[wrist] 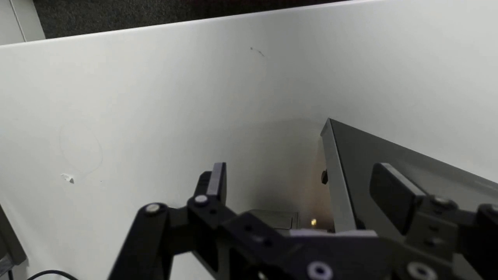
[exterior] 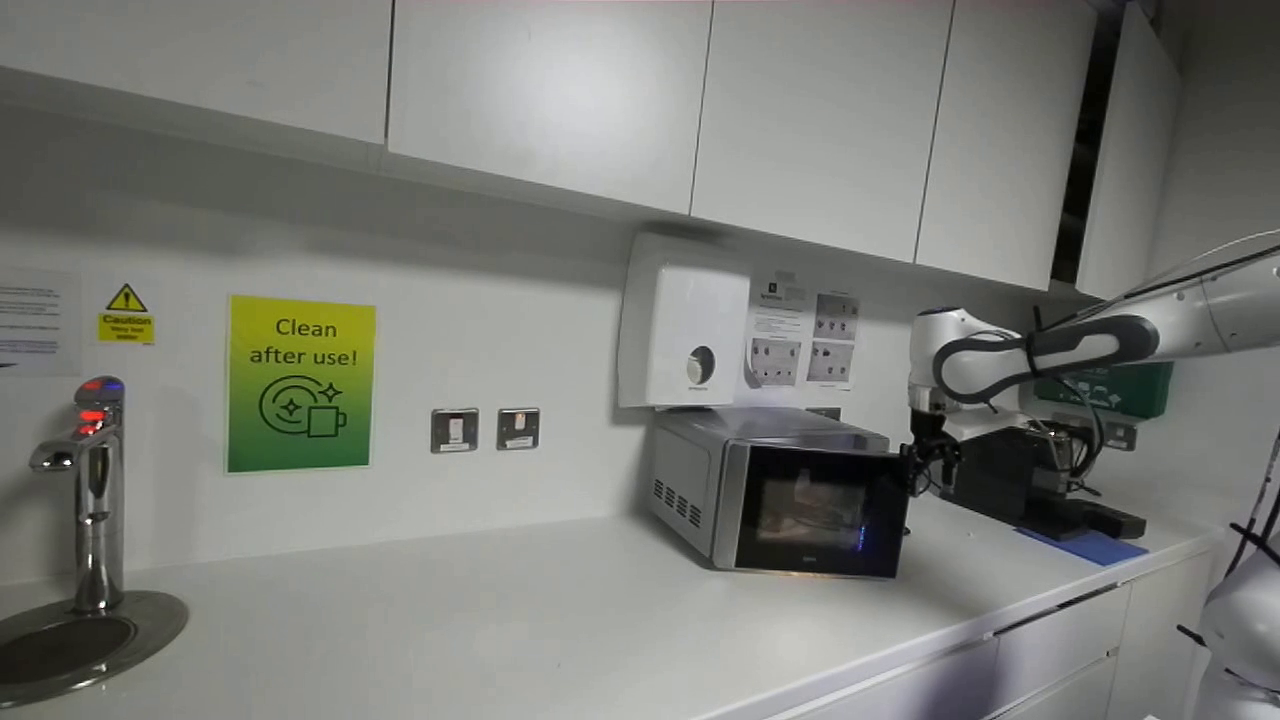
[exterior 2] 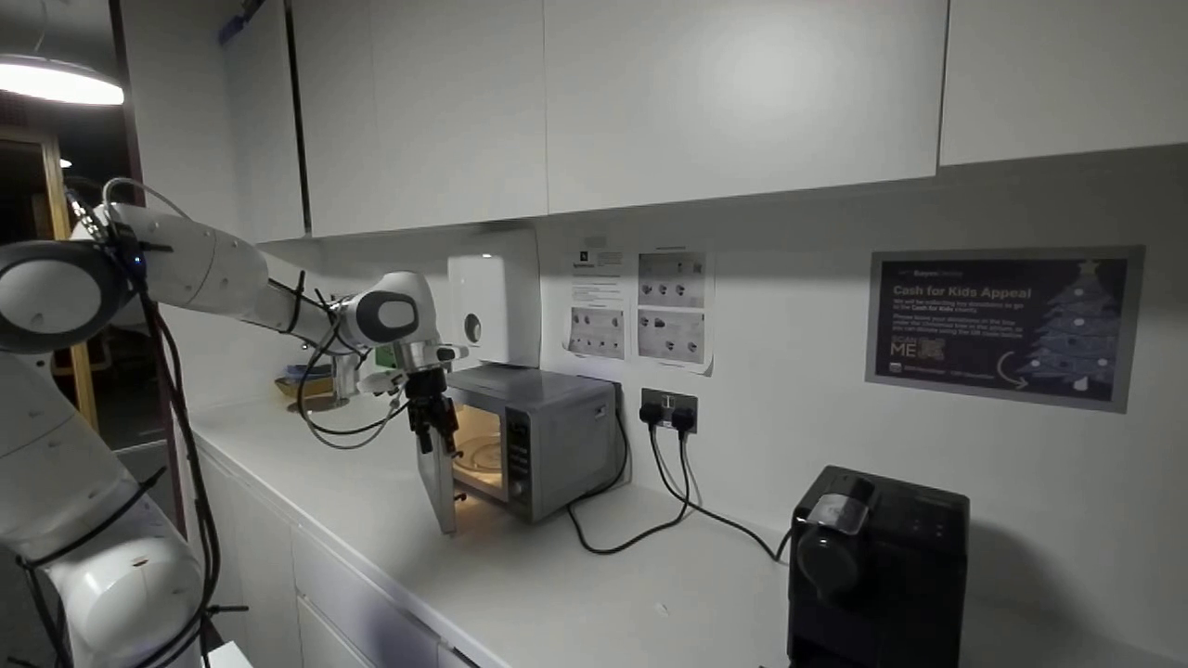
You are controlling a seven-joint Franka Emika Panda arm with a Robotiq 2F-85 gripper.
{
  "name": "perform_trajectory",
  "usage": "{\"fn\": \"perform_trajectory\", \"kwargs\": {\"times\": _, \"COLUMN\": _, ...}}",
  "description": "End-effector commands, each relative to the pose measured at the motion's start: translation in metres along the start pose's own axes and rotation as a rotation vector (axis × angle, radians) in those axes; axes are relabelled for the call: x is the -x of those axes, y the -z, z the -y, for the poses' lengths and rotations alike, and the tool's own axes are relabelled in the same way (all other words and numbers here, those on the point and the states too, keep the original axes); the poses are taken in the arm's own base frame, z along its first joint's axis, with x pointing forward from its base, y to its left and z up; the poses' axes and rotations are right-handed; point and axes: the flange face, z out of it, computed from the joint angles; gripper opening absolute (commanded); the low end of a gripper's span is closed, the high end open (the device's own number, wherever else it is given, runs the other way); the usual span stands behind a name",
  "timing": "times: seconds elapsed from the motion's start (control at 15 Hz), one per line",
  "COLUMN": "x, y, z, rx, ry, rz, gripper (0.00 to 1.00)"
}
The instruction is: Close the microwave door fully
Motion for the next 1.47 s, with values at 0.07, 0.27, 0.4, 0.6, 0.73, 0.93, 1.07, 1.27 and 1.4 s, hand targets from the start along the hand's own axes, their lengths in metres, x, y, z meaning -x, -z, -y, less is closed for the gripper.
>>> {"fn": "perform_trajectory", "kwargs": {"times": 0.07, "x": -0.018, "y": 0.004, "z": -0.001, "rx": 0.027, "ry": -0.003, "rz": -0.018, "gripper": 1.00}}
{"fn": "perform_trajectory", "kwargs": {"times": 0.27, "x": -0.022, "y": 0.008, "z": -0.004, "rx": 0.041, "ry": -0.006, "rz": -0.027, "gripper": 1.00}}
{"fn": "perform_trajectory", "kwargs": {"times": 0.4, "x": -0.024, "y": 0.011, "z": -0.007, "rx": 0.050, "ry": -0.005, "rz": -0.033, "gripper": 1.00}}
{"fn": "perform_trajectory", "kwargs": {"times": 0.6, "x": -0.028, "y": 0.013, "z": -0.011, "rx": 0.061, "ry": -0.005, "rz": -0.041, "gripper": 1.00}}
{"fn": "perform_trajectory", "kwargs": {"times": 0.73, "x": -0.031, "y": 0.012, "z": -0.014, "rx": 0.063, "ry": -0.009, "rz": -0.043, "gripper": 1.00}}
{"fn": "perform_trajectory", "kwargs": {"times": 0.93, "x": -0.034, "y": 0.006, "z": -0.017, "rx": 0.065, "ry": -0.015, "rz": -0.032, "gripper": 1.00}}
{"fn": "perform_trajectory", "kwargs": {"times": 1.07, "x": -0.038, "y": -0.001, "z": -0.019, "rx": 0.068, "ry": -0.017, "rz": -0.023, "gripper": 1.00}}
{"fn": "perform_trajectory", "kwargs": {"times": 1.27, "x": -0.044, "y": -0.006, "z": -0.023, "rx": 0.067, "ry": -0.010, "rz": -0.019, "gripper": 1.00}}
{"fn": "perform_trajectory", "kwargs": {"times": 1.4, "x": -0.050, "y": -0.007, "z": -0.025, "rx": 0.066, "ry": -0.004, "rz": -0.023, "gripper": 1.00}}
